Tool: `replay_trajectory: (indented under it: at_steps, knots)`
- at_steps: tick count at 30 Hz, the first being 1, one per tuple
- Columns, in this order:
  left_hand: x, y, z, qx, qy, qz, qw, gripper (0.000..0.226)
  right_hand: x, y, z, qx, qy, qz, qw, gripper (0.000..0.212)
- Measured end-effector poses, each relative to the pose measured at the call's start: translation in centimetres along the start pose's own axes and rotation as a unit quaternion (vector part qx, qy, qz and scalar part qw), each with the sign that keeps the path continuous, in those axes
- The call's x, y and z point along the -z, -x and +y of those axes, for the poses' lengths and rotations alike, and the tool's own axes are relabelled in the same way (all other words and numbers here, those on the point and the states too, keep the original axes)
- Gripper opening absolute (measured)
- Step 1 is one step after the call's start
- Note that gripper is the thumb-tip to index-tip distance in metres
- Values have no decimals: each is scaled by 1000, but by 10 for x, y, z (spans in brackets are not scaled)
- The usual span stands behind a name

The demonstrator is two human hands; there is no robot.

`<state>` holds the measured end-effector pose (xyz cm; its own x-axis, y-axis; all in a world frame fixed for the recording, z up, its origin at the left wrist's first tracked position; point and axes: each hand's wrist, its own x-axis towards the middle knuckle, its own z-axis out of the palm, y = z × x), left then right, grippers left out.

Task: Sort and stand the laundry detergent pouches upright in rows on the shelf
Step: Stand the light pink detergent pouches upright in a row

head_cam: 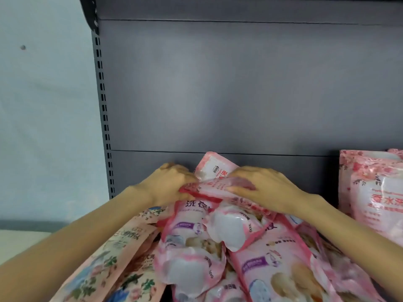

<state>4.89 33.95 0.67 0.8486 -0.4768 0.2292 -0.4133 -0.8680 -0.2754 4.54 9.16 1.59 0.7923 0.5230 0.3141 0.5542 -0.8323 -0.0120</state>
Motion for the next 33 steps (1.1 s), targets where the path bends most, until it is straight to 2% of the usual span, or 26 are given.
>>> replay_trajectory:
  at_steps: [5, 11, 16, 22, 28, 33]
  knots:
    - [-14, -18, -6, -29, 90, 7, 996, 38, -6, -16, -11, -15, -32, -54, 998, 39]
    - [-28, -32, -5, -15, 136, 31, 990, 41, -5, -26, -12, -21, -24, -78, 996, 48]
    - [-29, -31, -4, -31, 115, 91, 989, 27, -6, -34, -16, -28, -2, -77, 997, 53]
    - [-17, -30, -1, -8, 127, 137, 982, 22, -6, -32, -22, -24, -1, -18, 1000, 29]
    - [7, -22, 2, 10, 125, 157, 980, 20, 2, -21, -17, -17, -58, 72, 996, 16]
    - [21, -13, 9, 5, 109, 163, 981, 19, 0, -17, -12, -19, -90, 110, 990, 12]
